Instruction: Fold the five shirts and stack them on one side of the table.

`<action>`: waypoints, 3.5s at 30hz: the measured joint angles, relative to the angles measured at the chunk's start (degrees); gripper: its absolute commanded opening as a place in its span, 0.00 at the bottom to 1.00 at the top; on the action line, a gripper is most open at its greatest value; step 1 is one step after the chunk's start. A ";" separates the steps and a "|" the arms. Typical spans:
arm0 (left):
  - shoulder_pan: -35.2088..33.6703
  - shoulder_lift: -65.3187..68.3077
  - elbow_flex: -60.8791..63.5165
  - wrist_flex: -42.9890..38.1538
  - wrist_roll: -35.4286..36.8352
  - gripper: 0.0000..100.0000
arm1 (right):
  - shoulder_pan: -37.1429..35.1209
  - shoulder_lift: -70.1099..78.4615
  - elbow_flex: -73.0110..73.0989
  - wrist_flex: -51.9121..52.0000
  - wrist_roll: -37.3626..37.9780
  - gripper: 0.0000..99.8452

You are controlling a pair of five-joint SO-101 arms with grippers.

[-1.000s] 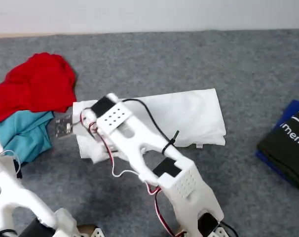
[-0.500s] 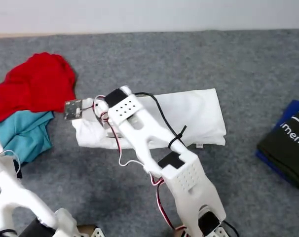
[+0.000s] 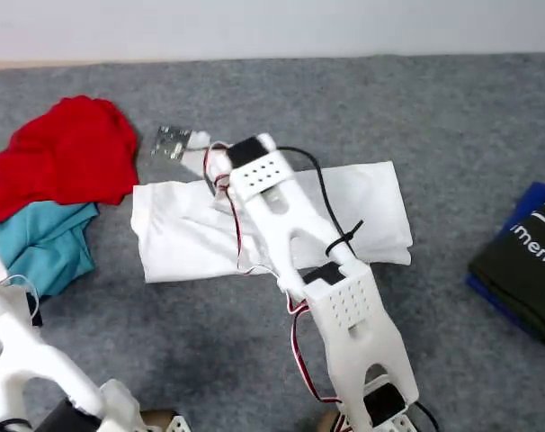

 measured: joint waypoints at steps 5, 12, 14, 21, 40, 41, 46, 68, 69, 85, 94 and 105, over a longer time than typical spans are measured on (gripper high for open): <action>0.00 0.00 0.35 0.00 0.00 0.01 | -1.85 0.00 -7.65 10.64 -2.46 0.01; 0.00 0.00 0.35 0.00 0.00 0.01 | -7.65 0.00 -13.63 24.09 -5.80 0.01; 0.00 0.00 0.35 0.00 0.00 0.01 | -9.32 0.00 -13.63 24.18 -7.30 0.01; 0.00 0.00 0.35 0.00 0.00 0.01 | -12.92 0.00 -10.55 24.18 -8.88 0.01; 0.00 0.00 0.35 0.00 0.00 0.01 | 1.41 8.88 -3.08 18.11 -3.69 0.01; 0.18 0.00 0.35 0.00 0.00 0.01 | 1.41 9.23 -3.08 18.11 -3.69 0.01; 3.25 0.00 0.35 0.00 0.00 0.01 | 0.70 9.41 -4.22 18.55 -3.69 0.01; 6.68 0.00 0.35 0.00 0.00 0.01 | -10.37 16.62 -18.11 15.82 -3.60 0.01; 6.68 0.00 0.35 0.00 0.00 0.01 | -10.37 16.88 -18.90 15.91 -3.52 0.01; 3.16 0.00 -5.63 10.73 0.00 0.01 | -2.11 15.12 -34.46 24.18 -10.90 0.01; -3.25 0.00 -11.60 18.73 0.09 0.01 | 17.32 13.19 -27.87 24.18 -25.23 0.16; -3.25 0.00 -13.45 20.40 -3.60 0.01 | 27.08 13.19 -25.85 24.18 -41.05 0.31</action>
